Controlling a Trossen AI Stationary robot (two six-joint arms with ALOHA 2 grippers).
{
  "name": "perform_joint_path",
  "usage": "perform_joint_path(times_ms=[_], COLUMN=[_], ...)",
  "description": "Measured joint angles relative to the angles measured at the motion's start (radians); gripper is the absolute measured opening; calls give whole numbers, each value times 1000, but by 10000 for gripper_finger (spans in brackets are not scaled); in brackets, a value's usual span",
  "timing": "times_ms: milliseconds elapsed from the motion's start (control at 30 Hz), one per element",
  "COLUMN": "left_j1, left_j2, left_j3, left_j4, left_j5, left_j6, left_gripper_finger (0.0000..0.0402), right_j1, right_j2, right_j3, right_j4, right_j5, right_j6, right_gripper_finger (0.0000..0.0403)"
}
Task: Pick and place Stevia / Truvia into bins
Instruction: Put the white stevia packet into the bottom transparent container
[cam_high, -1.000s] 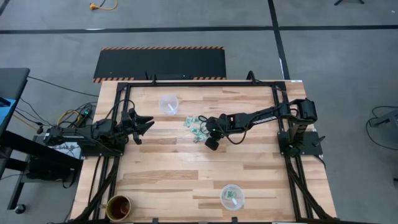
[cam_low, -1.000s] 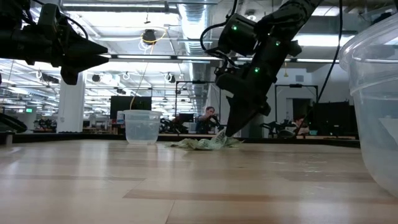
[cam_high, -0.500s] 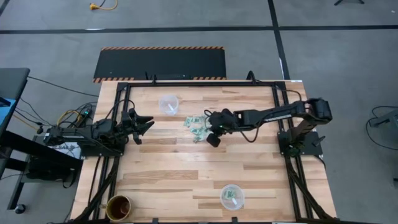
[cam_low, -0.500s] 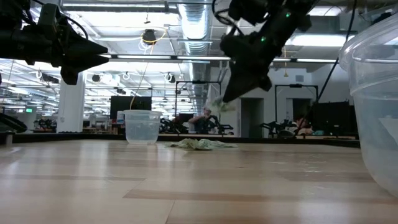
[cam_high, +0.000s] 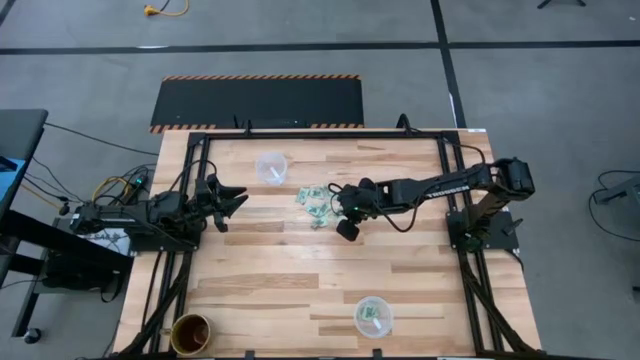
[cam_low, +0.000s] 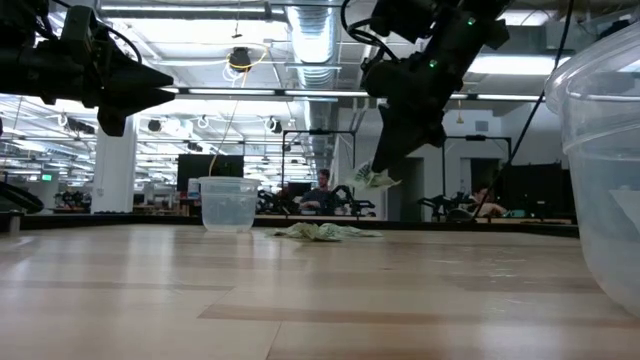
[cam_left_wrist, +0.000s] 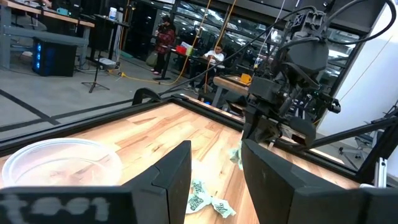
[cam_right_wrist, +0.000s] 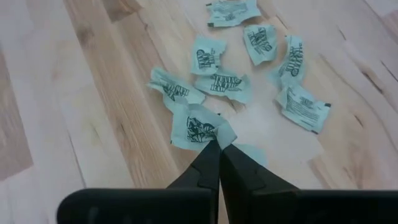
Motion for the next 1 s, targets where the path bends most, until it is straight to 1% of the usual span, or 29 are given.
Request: perform_joint_path(times_ms=[233,333,567,767,1000], left_j1=[0,0,0,0,0], left_j2=[0,0,0,0,0], left_j3=[0,0,0,0,0], left_j4=[0,0,0,0,0], left_j5=[0,0,0,0,0], left_j6=[0,0,0,0,0], left_gripper_finger=[130,130,130,130,130], right_j1=[8,9,9,9,5], right_j2=[0,0,0,0,6], right_j3=[0,0,0,0,0], right_j4=[1,1,1,-2,-123], right_j5=[1,1,3,8,3], right_j6=[0,0,0,0,8], right_gripper_finger=[9,29,93,125,160])
